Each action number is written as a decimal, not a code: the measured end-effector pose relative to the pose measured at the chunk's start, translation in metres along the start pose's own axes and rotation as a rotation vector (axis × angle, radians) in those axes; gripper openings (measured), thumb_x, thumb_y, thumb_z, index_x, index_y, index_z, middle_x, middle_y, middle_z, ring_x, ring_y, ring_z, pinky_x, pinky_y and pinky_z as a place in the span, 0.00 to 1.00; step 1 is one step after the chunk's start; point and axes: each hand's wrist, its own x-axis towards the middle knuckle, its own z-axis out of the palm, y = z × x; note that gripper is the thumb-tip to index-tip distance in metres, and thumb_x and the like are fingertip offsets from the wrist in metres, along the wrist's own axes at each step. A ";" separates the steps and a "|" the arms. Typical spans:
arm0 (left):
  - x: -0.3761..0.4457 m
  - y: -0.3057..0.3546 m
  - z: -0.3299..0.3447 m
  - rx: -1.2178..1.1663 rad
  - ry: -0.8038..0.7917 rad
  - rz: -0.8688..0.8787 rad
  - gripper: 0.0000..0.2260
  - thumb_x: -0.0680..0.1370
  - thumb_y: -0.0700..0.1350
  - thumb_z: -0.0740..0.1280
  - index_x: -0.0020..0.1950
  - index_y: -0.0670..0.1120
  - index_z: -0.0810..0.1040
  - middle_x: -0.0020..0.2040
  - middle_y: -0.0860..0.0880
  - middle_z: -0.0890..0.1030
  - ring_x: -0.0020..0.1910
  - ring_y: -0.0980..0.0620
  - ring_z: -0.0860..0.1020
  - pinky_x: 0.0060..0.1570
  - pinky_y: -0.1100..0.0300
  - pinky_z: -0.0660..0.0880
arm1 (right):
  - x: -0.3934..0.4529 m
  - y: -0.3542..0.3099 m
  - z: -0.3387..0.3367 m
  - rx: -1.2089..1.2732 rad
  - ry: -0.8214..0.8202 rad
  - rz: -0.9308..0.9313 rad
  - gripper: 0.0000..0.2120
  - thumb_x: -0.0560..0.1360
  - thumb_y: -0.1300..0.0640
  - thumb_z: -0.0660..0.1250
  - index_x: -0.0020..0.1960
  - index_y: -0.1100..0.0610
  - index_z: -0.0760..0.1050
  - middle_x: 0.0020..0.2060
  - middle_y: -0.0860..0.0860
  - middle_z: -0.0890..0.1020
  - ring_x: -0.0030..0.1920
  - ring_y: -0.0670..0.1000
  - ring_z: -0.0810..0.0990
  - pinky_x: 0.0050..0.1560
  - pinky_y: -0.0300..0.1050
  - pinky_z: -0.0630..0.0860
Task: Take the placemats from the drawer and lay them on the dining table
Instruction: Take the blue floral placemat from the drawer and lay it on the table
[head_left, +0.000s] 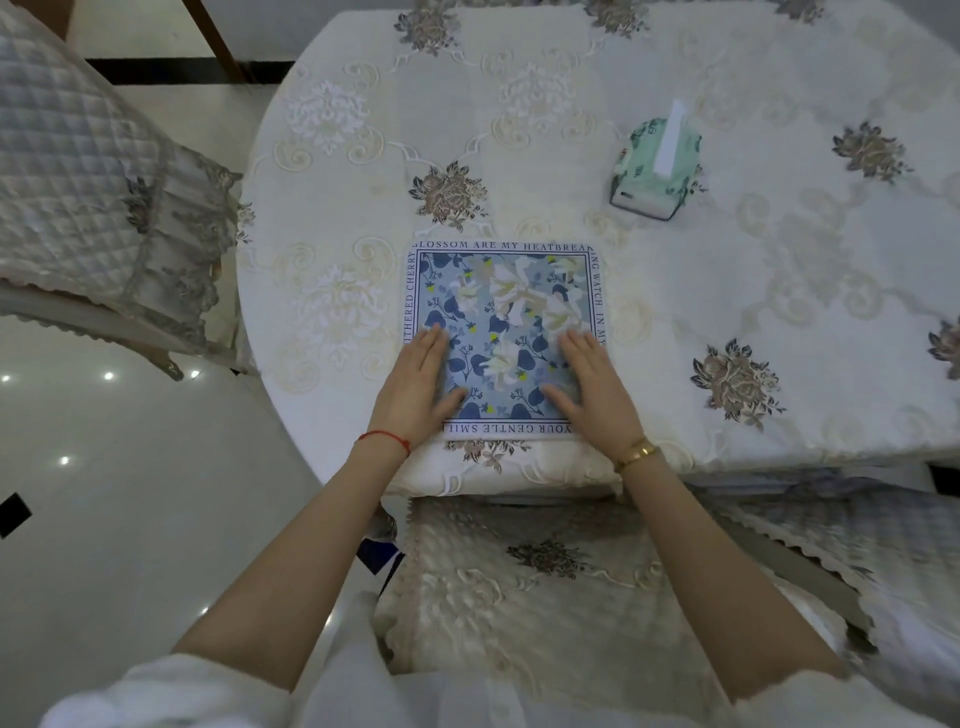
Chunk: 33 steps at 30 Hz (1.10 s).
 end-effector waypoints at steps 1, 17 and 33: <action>0.011 0.002 -0.001 -0.002 -0.009 -0.002 0.32 0.78 0.53 0.65 0.77 0.43 0.57 0.78 0.45 0.57 0.77 0.48 0.52 0.76 0.52 0.53 | 0.014 -0.006 0.002 -0.004 -0.028 -0.009 0.34 0.79 0.46 0.63 0.78 0.57 0.54 0.78 0.52 0.55 0.78 0.50 0.48 0.77 0.45 0.48; 0.042 -0.044 -0.011 0.081 0.004 -0.003 0.33 0.78 0.56 0.64 0.76 0.41 0.58 0.76 0.45 0.61 0.75 0.47 0.58 0.75 0.50 0.55 | 0.046 0.035 -0.013 -0.033 -0.007 0.073 0.32 0.78 0.46 0.65 0.77 0.57 0.60 0.76 0.52 0.62 0.77 0.51 0.55 0.77 0.51 0.56; 0.152 -0.035 -0.008 0.143 -0.131 0.067 0.36 0.78 0.61 0.58 0.79 0.45 0.49 0.79 0.47 0.51 0.78 0.50 0.48 0.76 0.56 0.45 | 0.171 -0.001 0.006 -0.110 -0.192 -0.097 0.39 0.77 0.39 0.62 0.79 0.56 0.52 0.79 0.52 0.54 0.78 0.52 0.49 0.78 0.50 0.47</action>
